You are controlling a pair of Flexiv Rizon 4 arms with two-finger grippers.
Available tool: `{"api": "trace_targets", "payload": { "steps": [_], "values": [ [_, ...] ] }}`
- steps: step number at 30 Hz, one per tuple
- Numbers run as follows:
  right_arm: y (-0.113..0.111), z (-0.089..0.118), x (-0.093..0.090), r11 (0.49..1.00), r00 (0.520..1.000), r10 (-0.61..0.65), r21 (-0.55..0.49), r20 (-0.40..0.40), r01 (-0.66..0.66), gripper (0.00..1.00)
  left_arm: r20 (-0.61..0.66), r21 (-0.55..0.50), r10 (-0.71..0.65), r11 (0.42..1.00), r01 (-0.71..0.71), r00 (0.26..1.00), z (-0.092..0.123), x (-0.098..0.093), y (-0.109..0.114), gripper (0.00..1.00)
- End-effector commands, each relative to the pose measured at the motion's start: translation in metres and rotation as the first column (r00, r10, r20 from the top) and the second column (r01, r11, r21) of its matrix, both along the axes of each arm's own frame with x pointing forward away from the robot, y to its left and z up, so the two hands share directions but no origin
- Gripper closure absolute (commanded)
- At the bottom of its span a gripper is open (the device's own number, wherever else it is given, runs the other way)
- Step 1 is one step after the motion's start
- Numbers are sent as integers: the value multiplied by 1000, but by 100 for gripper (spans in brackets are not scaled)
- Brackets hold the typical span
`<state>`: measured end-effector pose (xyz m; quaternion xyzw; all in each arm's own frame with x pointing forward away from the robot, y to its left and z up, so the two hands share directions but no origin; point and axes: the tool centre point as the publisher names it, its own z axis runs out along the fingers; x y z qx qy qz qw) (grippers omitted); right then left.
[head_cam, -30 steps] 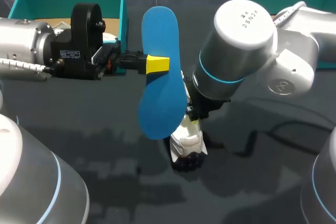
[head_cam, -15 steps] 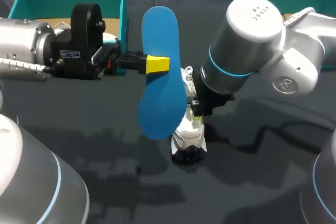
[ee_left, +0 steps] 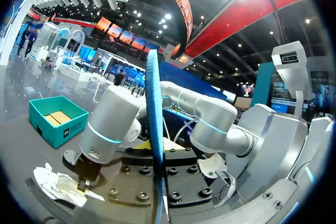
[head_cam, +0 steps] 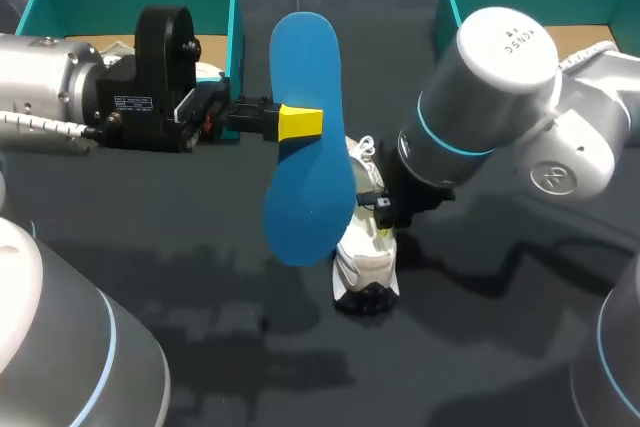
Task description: Take the shoe out of the shoebox, open the shoe tongue, remove and reinsert the insole, then place the shoe into the shoebox
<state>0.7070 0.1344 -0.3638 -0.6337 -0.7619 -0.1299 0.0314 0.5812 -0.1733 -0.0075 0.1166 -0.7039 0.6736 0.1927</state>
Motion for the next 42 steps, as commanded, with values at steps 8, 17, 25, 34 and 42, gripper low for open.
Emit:
{"api": "trace_targets", "payload": {
  "steps": [8,17,25,34,42],
  "values": [
    [-4,-14,4,999,999,27,47,-27,-26,100,0,-1,-1,1000,1,1000,-1,1,-2,100],
    [-2,-20,6,998,998,11,60,-63,-7,87,0,-1,-1,1000,1,1000,-1,1,-2,100],
    [-2,-19,4,998,998,1,67,-66,4,51,0,-1,-1,1000,1,1000,-1,1,-2,100],
    [-1,5,-3,994,1000,-1,109,-29,4,0,0,-1,-1,1000,1,1000,-1,1,-2,100],
    [-19,48,-8,949,988,150,279,21,-150,0,0,-1,-1,1000,1,1000,-1,1,-2,100]
  ]
}}
